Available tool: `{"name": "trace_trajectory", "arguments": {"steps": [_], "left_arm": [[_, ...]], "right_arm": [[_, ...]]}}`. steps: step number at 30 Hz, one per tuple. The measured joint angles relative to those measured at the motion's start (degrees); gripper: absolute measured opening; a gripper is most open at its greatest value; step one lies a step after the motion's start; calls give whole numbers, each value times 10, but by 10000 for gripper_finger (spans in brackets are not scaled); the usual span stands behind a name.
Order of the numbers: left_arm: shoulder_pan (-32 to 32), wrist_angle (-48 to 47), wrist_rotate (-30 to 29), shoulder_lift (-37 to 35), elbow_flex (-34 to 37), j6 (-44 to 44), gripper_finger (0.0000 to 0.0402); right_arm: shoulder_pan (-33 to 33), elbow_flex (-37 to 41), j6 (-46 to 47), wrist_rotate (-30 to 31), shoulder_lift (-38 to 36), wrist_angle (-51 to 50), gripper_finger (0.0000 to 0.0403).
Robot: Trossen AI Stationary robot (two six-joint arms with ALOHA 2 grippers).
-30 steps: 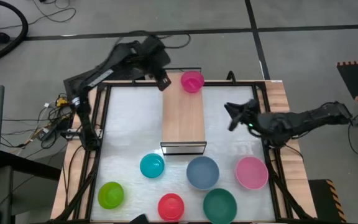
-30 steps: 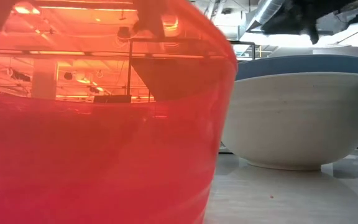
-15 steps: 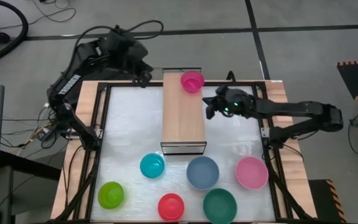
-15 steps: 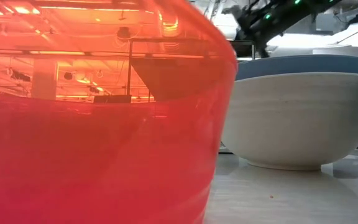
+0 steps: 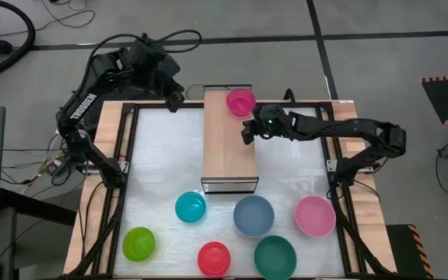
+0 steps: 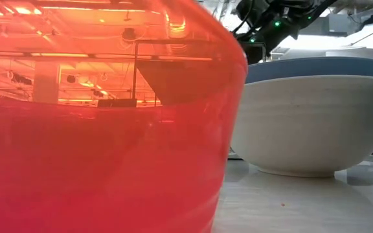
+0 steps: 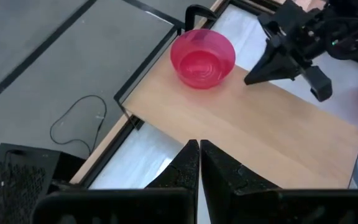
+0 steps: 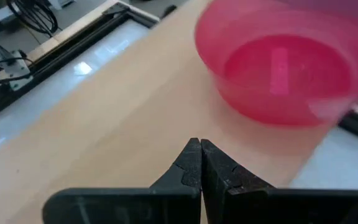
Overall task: Place and stack bowls onto a shelf
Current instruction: Put the pink bowl on the shelf, then stack the green bowl on top of the pink bowl on the shelf
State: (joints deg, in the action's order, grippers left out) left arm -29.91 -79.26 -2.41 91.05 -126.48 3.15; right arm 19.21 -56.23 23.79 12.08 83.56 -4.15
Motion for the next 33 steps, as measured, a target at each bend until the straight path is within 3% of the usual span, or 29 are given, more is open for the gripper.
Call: {"name": "trace_trajectory", "arguments": {"steps": [11,17,24,28,33], "left_arm": [[0,0,0,0,0,-5,0],[0,-1,12,0,0,-5,0],[32,-113,194,-1,7,-40,8],[100,-110,231,-24,54,-29,40],[203,-107,215,-45,117,9,101]], "right_arm": [[52,-26,-20,-1,21,-1,18],[57,-26,-12,-59,3,-11,33],[16,-27,-9,-163,-130,-94,43],[-24,-27,4,-181,-232,-183,42],[-105,-28,78,-178,-319,-345,53]]}}
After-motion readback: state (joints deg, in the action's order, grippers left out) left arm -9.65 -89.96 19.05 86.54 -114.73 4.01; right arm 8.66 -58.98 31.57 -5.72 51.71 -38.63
